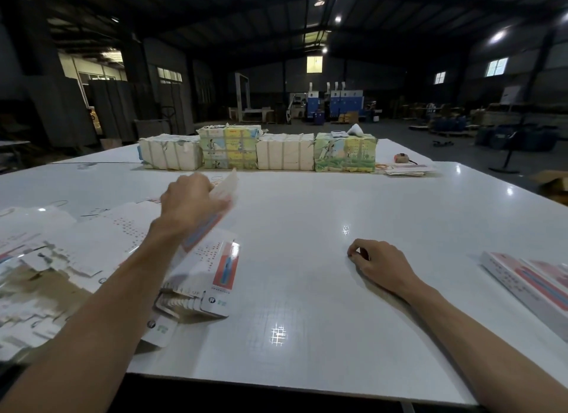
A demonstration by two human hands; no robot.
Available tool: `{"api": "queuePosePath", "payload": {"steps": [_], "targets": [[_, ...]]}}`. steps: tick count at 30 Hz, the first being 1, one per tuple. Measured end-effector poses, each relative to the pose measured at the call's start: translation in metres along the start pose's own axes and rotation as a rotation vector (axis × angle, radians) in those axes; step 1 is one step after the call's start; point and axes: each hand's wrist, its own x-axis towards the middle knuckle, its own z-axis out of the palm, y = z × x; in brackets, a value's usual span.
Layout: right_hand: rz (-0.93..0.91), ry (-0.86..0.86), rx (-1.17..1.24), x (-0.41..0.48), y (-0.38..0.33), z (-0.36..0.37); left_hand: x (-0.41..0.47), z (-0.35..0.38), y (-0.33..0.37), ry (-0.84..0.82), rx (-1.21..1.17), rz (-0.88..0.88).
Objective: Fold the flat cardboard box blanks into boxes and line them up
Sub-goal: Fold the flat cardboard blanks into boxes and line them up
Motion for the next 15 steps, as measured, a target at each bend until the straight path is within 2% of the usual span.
{"api": "queuePosePath", "payload": {"steps": [2,5,10,12,15], "targets": [[-0.001,0.002,0.000,0.000,0.000,0.000,-0.006,0.000,0.020,-0.122,-0.252,0.046],[-0.006,0.008,0.009,-0.001,0.000,0.001,-0.012,0.012,0.042,-0.282,-0.482,0.060],[-0.006,0.023,0.107,0.001,-0.002,-0.001,-0.030,0.056,0.080,-0.813,-0.934,-0.068],[-0.015,0.112,0.273,0.003,-0.004,-0.002,-0.042,0.084,0.098,-0.922,-1.033,-0.075],[-0.062,0.289,0.409,0.002,-0.008,-0.005,-0.061,0.119,0.115,-0.979,-1.211,-0.056]]}}
